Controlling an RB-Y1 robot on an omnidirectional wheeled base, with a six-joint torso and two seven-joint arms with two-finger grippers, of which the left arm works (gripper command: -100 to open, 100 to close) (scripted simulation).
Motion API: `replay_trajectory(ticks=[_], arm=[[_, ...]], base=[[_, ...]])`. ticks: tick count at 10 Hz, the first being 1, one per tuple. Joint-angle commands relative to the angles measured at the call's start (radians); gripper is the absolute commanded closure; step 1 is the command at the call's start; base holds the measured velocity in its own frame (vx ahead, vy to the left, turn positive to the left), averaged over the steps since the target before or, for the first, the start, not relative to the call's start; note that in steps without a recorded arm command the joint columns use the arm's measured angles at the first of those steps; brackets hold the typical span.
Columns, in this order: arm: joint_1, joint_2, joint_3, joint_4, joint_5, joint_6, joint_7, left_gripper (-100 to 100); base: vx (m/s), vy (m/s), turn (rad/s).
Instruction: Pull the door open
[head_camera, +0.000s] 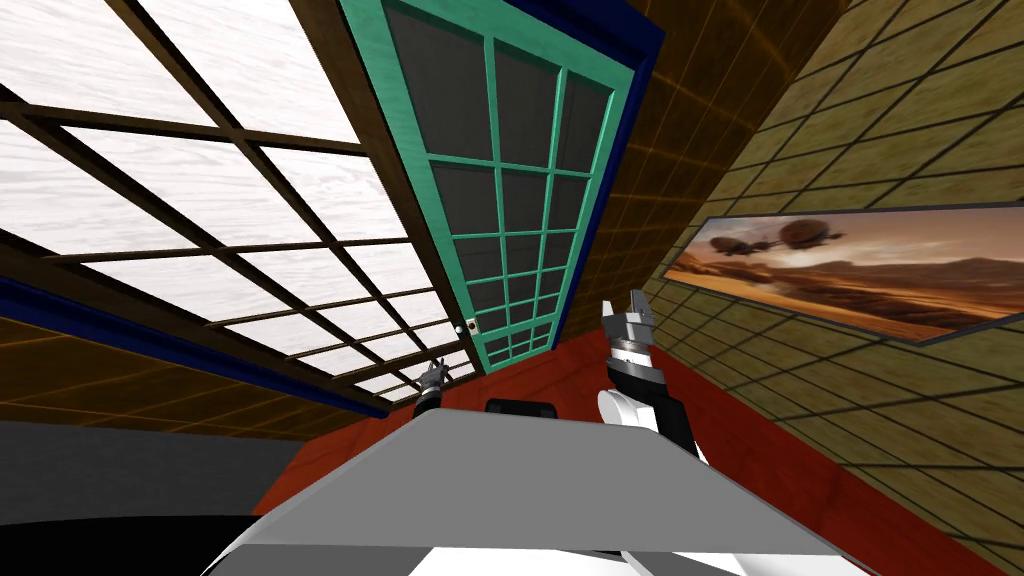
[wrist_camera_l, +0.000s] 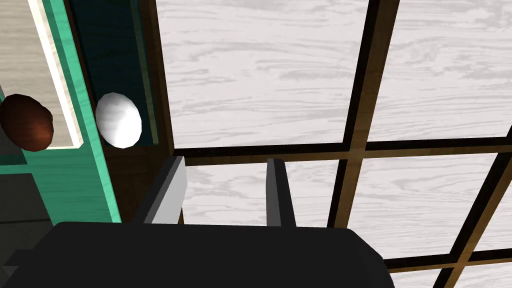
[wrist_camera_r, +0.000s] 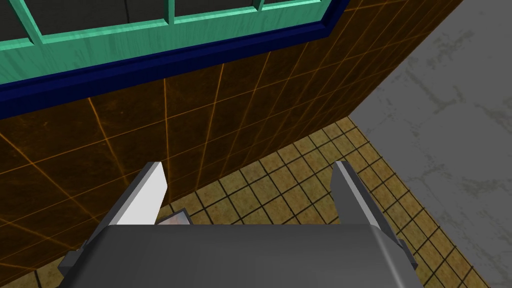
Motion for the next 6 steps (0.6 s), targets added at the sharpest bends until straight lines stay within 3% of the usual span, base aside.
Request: replay_trajectory(ticks=[1,6], arm=[[0.018,0.007,0.007,0.004,0.002,0.002,-0.001,-100],[0.055,0.041,0.019,0.011,0.003,0.003,-0.002,-100]], base=[[-0.190,-0.047,0.079],[-0.165,-0.050,0.049]])
